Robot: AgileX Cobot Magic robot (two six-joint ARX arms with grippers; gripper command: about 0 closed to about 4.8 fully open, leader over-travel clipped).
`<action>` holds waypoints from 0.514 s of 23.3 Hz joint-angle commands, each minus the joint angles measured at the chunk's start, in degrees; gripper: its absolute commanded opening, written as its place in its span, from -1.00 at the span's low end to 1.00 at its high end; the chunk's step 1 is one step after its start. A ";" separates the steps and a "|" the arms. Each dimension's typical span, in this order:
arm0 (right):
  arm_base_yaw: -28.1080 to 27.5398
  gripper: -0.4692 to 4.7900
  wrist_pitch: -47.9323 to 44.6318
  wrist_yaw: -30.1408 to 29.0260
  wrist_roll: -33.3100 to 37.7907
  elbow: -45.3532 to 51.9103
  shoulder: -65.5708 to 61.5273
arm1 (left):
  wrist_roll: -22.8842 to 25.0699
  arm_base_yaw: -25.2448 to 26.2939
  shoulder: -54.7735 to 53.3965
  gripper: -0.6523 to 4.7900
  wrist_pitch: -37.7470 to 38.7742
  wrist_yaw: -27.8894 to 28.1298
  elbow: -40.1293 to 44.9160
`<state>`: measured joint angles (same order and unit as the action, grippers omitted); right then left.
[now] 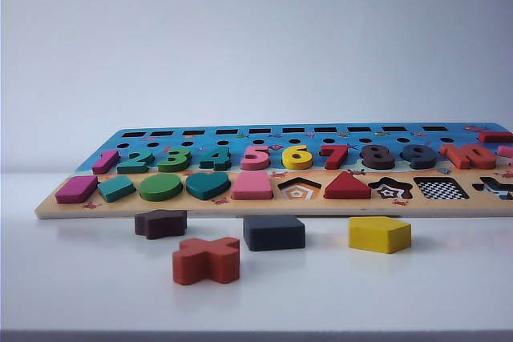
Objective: Insert the cube into the slot.
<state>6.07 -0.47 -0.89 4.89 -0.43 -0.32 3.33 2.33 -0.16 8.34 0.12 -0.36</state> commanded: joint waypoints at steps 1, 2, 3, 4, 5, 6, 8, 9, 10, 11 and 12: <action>0.09 -0.83 -0.31 -0.17 0.22 -0.04 0.15 | 0.13 0.02 -2.51 -0.72 -0.92 -0.09 -2.64; 0.09 -0.83 -0.28 -0.17 0.22 -0.04 0.15 | 0.11 -0.09 -3.39 -0.72 -0.92 -0.11 -3.43; 0.09 -0.83 -0.31 -0.17 0.22 -0.04 0.15 | 0.09 -0.28 -4.46 -0.72 -0.96 -0.11 -4.39; 0.09 -0.83 -0.28 -0.17 0.22 -0.04 0.15 | 0.11 -0.52 -5.53 -0.72 -1.05 -0.11 -5.40; 0.09 -0.83 -0.28 -0.17 0.22 -0.04 0.15 | 0.09 -0.79 -6.54 -0.72 -1.07 -0.11 -6.36; 0.09 -0.83 -0.28 -0.17 0.22 -0.04 0.15 | 0.11 -1.16 -7.78 -0.72 -1.07 -0.09 -7.54; 0.09 -0.83 -0.28 -0.17 0.24 -0.04 0.15 | 0.09 -1.79 -10.34 -0.72 -1.07 -0.07 -10.19; 0.09 -0.83 -0.28 -0.17 0.28 -0.04 0.15 | 0.11 -2.14 -11.91 -0.72 -1.05 -0.09 -11.87; 0.09 -0.83 -0.28 -0.20 0.68 -0.04 0.15 | 0.09 -2.56 -13.57 -0.72 -1.03 -0.11 -13.68; 0.09 -0.83 -0.31 -0.20 1.49 -0.04 0.15 | 0.09 -2.99 -15.08 -0.72 -0.98 -0.09 -15.32; 0.09 -0.83 -0.33 -0.22 2.25 -0.04 0.15 | 0.09 -3.69 -16.90 -0.72 -0.96 -0.11 -17.29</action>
<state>6.07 -0.40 -0.91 5.69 -0.43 -0.32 3.33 -0.64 -15.55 8.36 0.12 -15.79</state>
